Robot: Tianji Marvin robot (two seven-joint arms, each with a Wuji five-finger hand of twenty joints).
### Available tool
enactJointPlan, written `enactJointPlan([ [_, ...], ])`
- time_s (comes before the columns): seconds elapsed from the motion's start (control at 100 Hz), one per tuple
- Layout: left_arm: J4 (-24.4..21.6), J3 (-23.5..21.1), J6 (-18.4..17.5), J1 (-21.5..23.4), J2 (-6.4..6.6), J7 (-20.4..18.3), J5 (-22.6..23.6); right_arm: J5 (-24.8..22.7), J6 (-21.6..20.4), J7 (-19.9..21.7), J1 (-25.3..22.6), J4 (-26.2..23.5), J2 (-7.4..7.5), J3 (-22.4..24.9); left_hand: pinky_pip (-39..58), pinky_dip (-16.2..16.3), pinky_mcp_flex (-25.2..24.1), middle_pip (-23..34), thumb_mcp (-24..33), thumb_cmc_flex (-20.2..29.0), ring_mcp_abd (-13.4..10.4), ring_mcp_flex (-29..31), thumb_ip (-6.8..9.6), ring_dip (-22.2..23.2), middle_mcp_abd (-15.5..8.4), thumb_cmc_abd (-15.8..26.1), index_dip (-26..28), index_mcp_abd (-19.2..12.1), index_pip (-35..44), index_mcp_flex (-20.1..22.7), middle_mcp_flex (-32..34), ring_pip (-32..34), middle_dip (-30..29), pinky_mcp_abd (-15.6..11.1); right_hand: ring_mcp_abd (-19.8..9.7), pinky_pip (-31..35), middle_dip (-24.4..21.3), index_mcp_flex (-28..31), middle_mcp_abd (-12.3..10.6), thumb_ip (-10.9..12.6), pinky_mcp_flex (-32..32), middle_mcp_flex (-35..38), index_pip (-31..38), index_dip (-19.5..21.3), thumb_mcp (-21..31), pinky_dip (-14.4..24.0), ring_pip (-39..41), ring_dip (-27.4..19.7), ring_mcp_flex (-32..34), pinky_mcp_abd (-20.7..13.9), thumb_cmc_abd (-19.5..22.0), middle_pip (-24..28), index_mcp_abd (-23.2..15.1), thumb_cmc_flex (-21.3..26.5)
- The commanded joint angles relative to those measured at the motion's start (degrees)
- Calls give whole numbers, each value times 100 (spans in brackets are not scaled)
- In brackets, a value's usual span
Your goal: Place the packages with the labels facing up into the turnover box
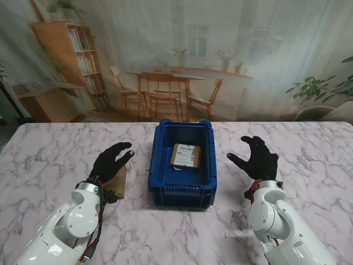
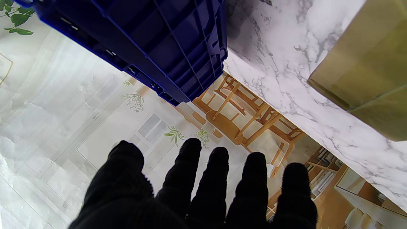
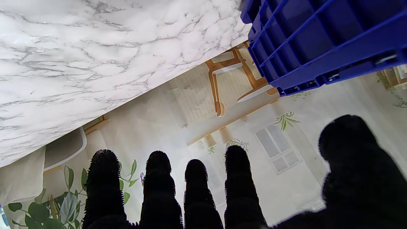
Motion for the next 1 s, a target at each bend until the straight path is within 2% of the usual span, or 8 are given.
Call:
enactJointPlan([
  [0.0,49,21,22,-31,11,-52,74,-2,-13,4,-50,2,-11,3,-132,118,12,439,-139,130,-136,105,-73,520,15,273,31,-1,1,22,131,404,730,-136,-156,-108,-25,-89,-120,48,-73,-98,46,-107,103,78,-112,18,-81,-231,147,-118,-180,-54],
  [0.14,117,55,60,-86,21,57,321,-2,-12,19,-81,-13,-7,14,207,374,156,1757,-141,132,-131,212,-75,2461,-52,230,126,3,100,134,-4,1499,2511,-183,-150,-113,-24,-89,-101,48,-72,-96,49,-110,117,87,-114,18,-90,-232,151,-122,-181,-60],
  [0.19,142,67,79,-109,32,92,446,3,-11,20,-91,-20,-8,19,343,423,136,1908,-149,125,-146,188,-79,2648,-76,222,140,-23,107,127,-96,1599,2622,-202,-153,-116,-24,-90,-89,47,-74,-99,50,-111,120,89,-114,18,-91,-234,149,-125,-175,-61],
  [0.24,168,69,79,-127,42,112,532,6,-6,19,-100,-29,-9,22,556,391,6,1533,-140,103,-202,93,-74,2328,-82,192,138,-74,85,78,-290,1244,2157,-228,-153,-119,-25,-89,-85,48,-76,-100,52,-111,126,91,-113,18,-91,-235,152,-129,-171,-61],
  [0.34,180,31,43,-140,60,48,537,18,2,23,-110,-39,-11,25,692,-283,-219,-12,-135,65,-231,-24,-68,501,-122,153,34,-129,-7,18,-657,149,-268,-195,-146,-121,-24,-97,-78,47,-73,-99,50,-114,130,95,-114,18,-98,-241,150,-128,-167,-62],
  [0.4,193,11,41,-152,62,22,527,19,10,26,-106,-35,-10,20,602,-514,-225,-367,-129,61,-230,-85,-61,75,-167,137,-7,-136,-33,1,-727,-88,-792,-201,-153,-125,-25,-97,-66,47,-77,-100,51,-115,134,98,-114,18,-98,-244,147,-133,-161,-62],
  [0.77,165,-186,0,-136,97,-153,512,29,24,53,-47,18,-8,-12,678,-530,-272,-264,-127,77,-176,9,-62,-31,-97,184,-18,-111,-13,18,-200,-21,-722,-177,-149,-132,-24,-95,-41,47,-70,-100,55,-119,155,116,-109,19,-100,-252,149,-136,-150,-55],
  [0.99,-254,-280,-146,-152,162,-514,507,56,32,50,-17,40,-14,-25,708,-505,-283,-242,-136,80,-113,151,-67,7,-76,217,-18,-103,-10,44,56,28,-617,-114,-145,-139,-19,-88,-32,47,-66,-97,63,-118,167,127,-106,19,-99,-251,151,-127,-139,-48],
])
